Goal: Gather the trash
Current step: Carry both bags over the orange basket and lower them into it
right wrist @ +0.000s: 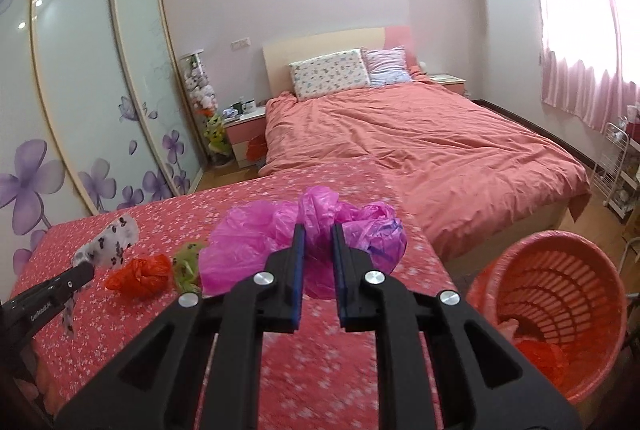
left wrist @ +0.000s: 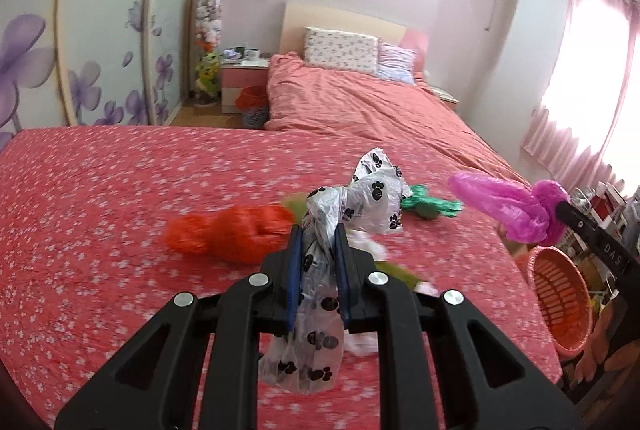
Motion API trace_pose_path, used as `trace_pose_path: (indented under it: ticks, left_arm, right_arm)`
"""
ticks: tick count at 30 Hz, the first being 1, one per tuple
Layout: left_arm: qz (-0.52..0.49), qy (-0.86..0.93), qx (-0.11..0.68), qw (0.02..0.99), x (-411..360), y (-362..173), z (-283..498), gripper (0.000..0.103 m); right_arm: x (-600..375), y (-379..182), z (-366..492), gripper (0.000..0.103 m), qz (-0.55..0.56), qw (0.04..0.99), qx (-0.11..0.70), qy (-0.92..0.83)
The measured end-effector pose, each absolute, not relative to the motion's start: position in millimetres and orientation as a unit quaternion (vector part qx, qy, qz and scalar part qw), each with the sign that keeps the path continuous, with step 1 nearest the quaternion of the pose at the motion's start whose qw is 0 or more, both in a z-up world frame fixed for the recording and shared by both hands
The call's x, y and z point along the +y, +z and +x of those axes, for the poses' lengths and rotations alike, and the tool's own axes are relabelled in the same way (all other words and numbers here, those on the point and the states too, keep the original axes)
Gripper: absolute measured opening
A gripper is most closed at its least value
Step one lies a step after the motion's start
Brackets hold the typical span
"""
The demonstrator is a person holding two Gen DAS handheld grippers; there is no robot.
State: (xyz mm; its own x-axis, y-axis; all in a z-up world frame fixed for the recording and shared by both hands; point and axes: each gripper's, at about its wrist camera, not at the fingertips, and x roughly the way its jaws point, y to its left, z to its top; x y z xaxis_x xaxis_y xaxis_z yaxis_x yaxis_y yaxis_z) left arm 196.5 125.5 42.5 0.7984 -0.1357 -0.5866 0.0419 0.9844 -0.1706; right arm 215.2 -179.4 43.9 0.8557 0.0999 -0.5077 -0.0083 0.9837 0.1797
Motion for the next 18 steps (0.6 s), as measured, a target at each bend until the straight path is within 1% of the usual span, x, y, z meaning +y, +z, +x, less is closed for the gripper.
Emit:
trace_pose_path:
  ticks: [18]
  left_arm:
    - [-0.037, -0.146, 0.319, 0.936, 4, 42, 197, 0.016]
  right_arm:
    - [-282, 31, 157, 0.014, 0.122, 0.96, 0.248, -0.048]
